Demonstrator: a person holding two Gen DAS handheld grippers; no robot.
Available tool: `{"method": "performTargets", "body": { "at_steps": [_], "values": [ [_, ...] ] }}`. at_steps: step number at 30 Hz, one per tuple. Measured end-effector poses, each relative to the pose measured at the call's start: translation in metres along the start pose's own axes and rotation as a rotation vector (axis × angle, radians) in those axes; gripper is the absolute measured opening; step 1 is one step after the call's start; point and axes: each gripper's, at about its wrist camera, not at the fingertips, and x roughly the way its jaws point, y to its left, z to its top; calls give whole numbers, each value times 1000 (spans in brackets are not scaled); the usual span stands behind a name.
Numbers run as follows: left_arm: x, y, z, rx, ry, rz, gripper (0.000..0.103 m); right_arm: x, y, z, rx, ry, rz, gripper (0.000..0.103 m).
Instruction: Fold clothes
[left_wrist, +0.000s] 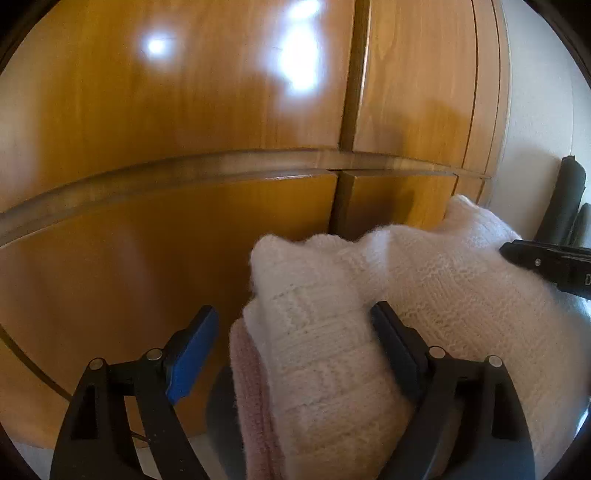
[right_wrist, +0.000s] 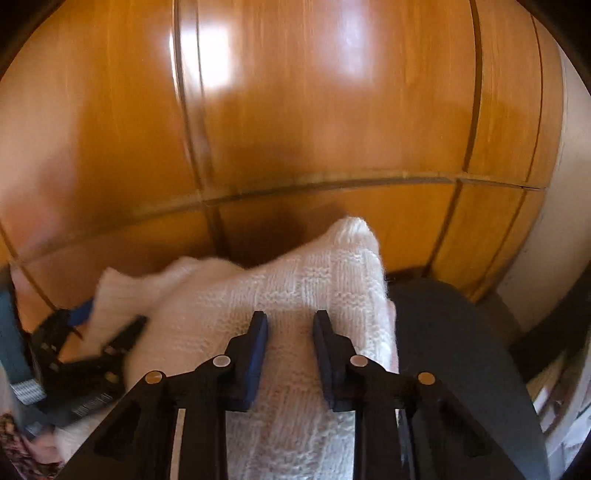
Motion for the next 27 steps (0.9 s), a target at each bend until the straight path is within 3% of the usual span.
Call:
{"method": "performTargets", "body": {
  "at_steps": [5, 9, 13, 16, 17, 18, 23, 27],
  "values": [
    [7, -16, -5, 19, -25, 32, 86, 9, -24, -14, 121, -29, -2, 24],
    [6, -16, -3, 25, -32, 52, 87, 4, -15, -18, 64, -72, -55, 24],
    [-10, -12, 2, 8, -31, 52, 89, -11, -9, -21, 1, -139, -21, 29],
    [-37, -5, 3, -1, -11, 93, 90, -40, -4, -31, 12, -158, 6, 59],
    [-44, -6, 4, -5, -3, 110, 90, -49, -1, -36, 18, -156, -6, 84],
    [-52, -7, 5, -10, -3, 117, 90, -59, 1, -43, 31, -155, -14, 101],
    [-96, -9, -4, -17, -30, 122, 90, -100, 12, -79, 92, -160, -52, 103],
    [-128, -8, -23, -30, 8, 131, 90, -123, 17, -108, 147, -135, -52, 103]
  ]
}}
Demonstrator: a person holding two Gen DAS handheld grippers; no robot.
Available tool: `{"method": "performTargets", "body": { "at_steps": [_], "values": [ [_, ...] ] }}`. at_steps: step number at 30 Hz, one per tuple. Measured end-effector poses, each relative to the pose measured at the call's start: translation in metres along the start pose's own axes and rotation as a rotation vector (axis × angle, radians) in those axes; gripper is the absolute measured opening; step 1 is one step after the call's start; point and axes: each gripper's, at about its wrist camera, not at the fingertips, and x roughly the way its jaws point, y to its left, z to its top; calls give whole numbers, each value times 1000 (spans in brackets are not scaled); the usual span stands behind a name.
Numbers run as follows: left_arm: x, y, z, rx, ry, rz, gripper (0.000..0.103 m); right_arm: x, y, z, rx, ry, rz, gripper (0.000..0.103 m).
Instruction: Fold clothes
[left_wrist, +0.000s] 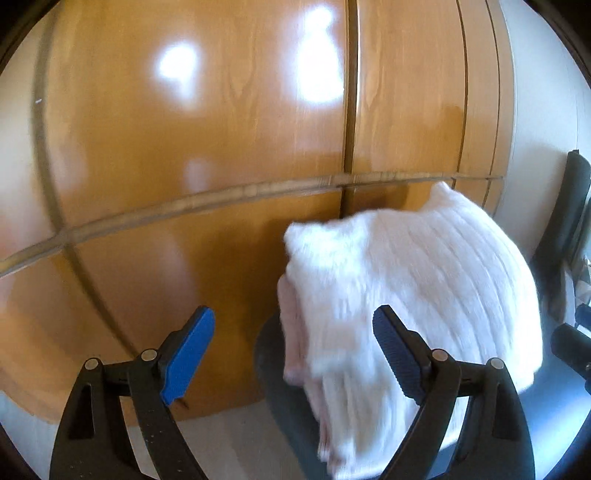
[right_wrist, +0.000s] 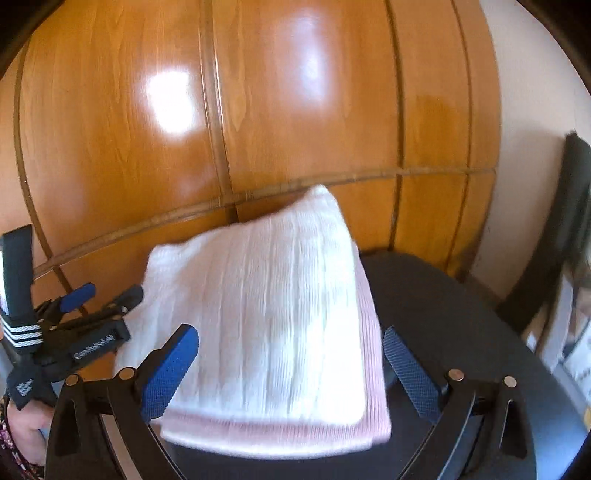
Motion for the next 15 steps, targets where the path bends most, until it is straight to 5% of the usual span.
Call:
{"method": "performTargets", "body": {
  "at_steps": [10, 15],
  "values": [
    [-54, 16, -50, -98, 183, 12, 90, -60, 8, -49, 34, 36, -8, 103],
    [-73, 3, -58, -14, 145, 13, 90, -76, 13, -66, 82, 52, 13, 103]
  ]
}}
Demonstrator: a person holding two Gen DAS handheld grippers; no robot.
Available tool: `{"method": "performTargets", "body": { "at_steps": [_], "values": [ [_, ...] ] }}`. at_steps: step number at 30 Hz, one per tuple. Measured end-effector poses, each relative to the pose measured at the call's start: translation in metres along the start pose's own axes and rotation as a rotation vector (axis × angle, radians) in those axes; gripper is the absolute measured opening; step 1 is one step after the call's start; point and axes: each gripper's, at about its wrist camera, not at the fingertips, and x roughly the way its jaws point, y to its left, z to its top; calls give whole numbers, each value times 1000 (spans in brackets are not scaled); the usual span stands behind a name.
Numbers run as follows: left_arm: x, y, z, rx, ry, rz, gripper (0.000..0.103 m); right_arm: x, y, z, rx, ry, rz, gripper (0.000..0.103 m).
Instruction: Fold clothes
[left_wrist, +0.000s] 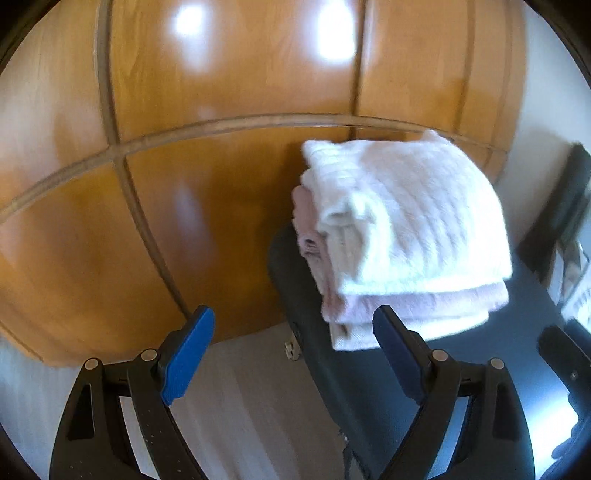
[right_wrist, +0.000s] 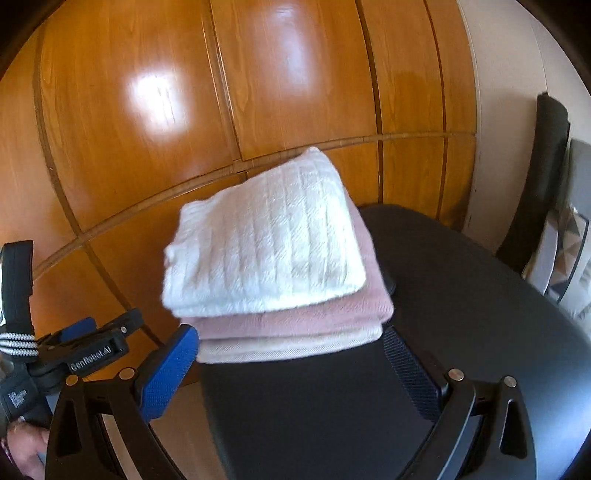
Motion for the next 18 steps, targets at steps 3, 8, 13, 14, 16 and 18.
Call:
{"method": "performTargets", "body": {
  "at_steps": [3, 8, 13, 14, 16, 18],
  "values": [
    [-19, -9, -7, 59, -57, 10, 90, -7, 6, -7, 5, -1, 11, 103],
    [-55, -15, -13, 95, -168, 37, 90, -24, 18, -10, -27, -30, -12, 103],
    [-81, -12, -19, 102, -223, 45, 90, -43, 26, -10, -41, -53, -47, 103],
    [-84, -12, -21, 102, -224, 53, 90, -44, 26, -10, -42, -51, -54, 103],
    [-88, -11, -24, 98, -212, 71, 90, -44, 28, -12, -41, -38, -70, 103],
    [-86, -7, -27, 87, -196, 72, 90, -44, 31, -14, -40, -20, -80, 103]
  ]
}}
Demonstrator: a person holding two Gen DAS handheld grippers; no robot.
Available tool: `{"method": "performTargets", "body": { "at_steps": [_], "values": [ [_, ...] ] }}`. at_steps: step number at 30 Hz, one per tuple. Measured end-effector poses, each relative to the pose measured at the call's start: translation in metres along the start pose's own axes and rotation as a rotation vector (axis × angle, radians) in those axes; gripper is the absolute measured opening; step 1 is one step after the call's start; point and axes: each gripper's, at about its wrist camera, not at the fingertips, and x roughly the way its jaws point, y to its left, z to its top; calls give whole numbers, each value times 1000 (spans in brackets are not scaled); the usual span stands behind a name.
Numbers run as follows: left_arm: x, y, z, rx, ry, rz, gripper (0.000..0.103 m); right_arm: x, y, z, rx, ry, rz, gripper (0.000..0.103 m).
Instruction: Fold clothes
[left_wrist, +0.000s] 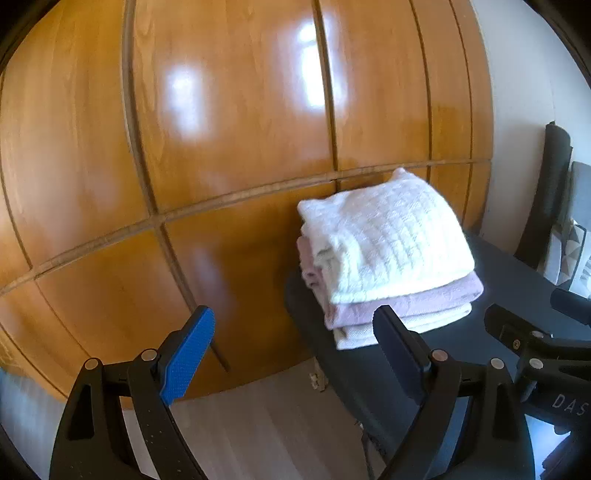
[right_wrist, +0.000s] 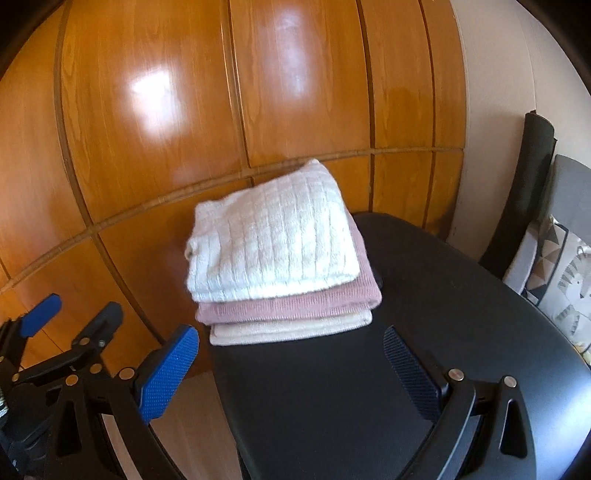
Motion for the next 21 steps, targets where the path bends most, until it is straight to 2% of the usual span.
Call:
{"method": "performTargets", "body": {
  "at_steps": [4, 7, 21],
  "values": [
    [6, 10, -7, -40, 46, -36, 90, 2, 7, -4, -10, 19, -14, 103],
    [13, 15, -10, -63, 68, -31, 90, 4, 14, -6, -23, 29, -22, 103],
    [29, 17, -16, -39, 131, -13, 90, 16, 28, -13, -42, 75, -13, 103]
  ]
}}
